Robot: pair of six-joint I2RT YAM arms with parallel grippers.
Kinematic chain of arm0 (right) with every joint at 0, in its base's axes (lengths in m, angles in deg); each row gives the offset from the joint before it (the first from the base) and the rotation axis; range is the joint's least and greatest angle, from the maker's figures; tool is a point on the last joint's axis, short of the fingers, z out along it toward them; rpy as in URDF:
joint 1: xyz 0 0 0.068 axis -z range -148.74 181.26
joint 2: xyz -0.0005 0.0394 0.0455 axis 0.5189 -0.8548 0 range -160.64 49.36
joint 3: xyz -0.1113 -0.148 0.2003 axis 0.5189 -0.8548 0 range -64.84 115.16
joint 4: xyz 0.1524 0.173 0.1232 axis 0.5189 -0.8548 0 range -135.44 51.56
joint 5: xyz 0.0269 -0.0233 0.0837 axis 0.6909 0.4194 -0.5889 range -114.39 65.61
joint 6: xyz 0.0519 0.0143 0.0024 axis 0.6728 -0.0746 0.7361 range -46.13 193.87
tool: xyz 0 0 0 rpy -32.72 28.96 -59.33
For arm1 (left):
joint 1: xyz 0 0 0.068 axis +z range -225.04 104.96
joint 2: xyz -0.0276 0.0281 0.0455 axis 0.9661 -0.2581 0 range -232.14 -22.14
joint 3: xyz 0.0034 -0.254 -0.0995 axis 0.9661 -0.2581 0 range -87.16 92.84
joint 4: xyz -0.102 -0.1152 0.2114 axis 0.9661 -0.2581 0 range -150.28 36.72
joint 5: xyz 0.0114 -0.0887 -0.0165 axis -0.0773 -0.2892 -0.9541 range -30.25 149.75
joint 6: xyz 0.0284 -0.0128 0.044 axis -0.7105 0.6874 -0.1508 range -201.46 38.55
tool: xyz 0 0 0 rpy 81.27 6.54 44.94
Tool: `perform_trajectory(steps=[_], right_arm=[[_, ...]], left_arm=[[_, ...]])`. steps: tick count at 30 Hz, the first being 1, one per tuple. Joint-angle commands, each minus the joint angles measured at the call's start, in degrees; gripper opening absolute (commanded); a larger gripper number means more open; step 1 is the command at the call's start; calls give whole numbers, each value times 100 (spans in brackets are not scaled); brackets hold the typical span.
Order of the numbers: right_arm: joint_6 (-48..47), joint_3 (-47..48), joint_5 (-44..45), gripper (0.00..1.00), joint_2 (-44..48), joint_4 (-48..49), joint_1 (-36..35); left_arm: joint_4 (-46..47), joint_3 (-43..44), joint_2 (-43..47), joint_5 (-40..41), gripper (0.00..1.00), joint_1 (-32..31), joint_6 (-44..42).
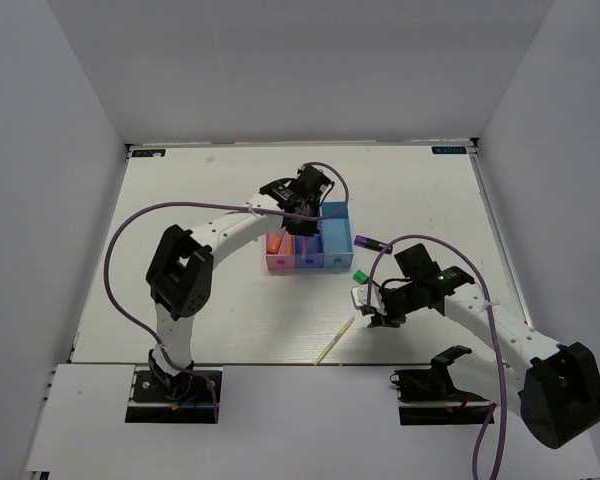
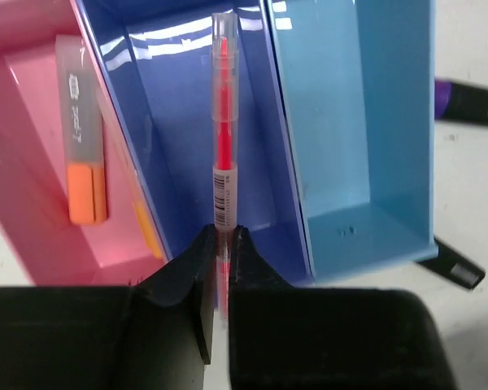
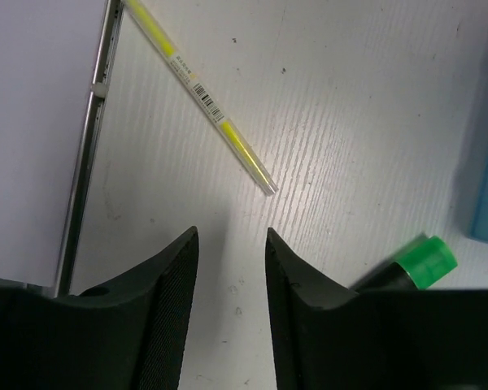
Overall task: Sort the stationery into containers
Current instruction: Place the pen in the storage box, then pick up the pen from the corner of the board.
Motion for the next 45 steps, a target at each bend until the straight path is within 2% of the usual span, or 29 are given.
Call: perform_trajectory(steps=[1, 5, 9, 13, 14, 15, 18, 19, 22, 26, 28, 29, 32, 34, 36, 37, 40, 41, 45], right_arm=[[-589, 10, 4, 42, -11, -40, -3], [-651, -140, 39, 42, -10, 110, 6], [-686, -193, 39, 48, -168, 224, -12], [-827, -26, 13, 49, -441, 198, -29], [-1027, 1, -31, 49, -546, 128, -29], [-1090, 36, -48, 49, -634, 110, -29], [-1503, 281, -197, 49, -828, -57, -47], [-1565, 317, -259, 49, -985, -74, -56], [-1855, 581, -382, 49, -1239, -285, -134], [-2240, 949, -462, 49, -1600, -627, -240], [-2329, 1029, -488, 49, -1689, -681, -345], [-2399, 1073, -462, 49, -1811, -681, -476], [-2444, 1135, -392, 49, -2005, -646, -635], [-2435, 1213, -330, 48, -2198, -672, -881], [-2409, 1214, -198, 48, -2269, -620, -1135], [-2331, 1179, -163, 48, -2322, -532, -1259], [-2181, 1082, 196, 48, -2418, -120, -1505], [-2024, 1030, 302, 47, -2454, 56, -1549], [-1820, 1108, 645, 45, -2735, 189, -1787]], left_arm=[[119, 477, -86, -118, 2, 187, 258], [101, 679, -367, -127, 3, 231, 284], [215, 697, -472, -127, 5, 319, 328], [198, 758, -578, -162, 10, 380, 381], [198, 750, -605, -153, 12, 372, 398], [189, 741, -605, -153, 27, 363, 407], [233, 530, -491, -153, 39, 389, 408], [242, 504, -456, -162, 53, 372, 407], [251, 398, -193, -180, 61, 380, 372], [181, 328, 220, -285, 62, 319, 320], [145, 179, 642, -259, 62, 223, 293], [162, -109, 1104, -233, 60, 153, 284], [180, -673, 1626, -101, 55, 91, 258], [172, -1393, 2449, -39, 48, 82, 267], [145, -1789, 3111, 127, 47, 90, 249], [84, -2408, 3774, 171, 47, 108, 258], [-74, -3395, 4368, 330, 50, 178, 363], [-109, -3747, 4918, 339, 50, 187, 390], [-320, -4514, 5835, 462, 53, 187, 574]])
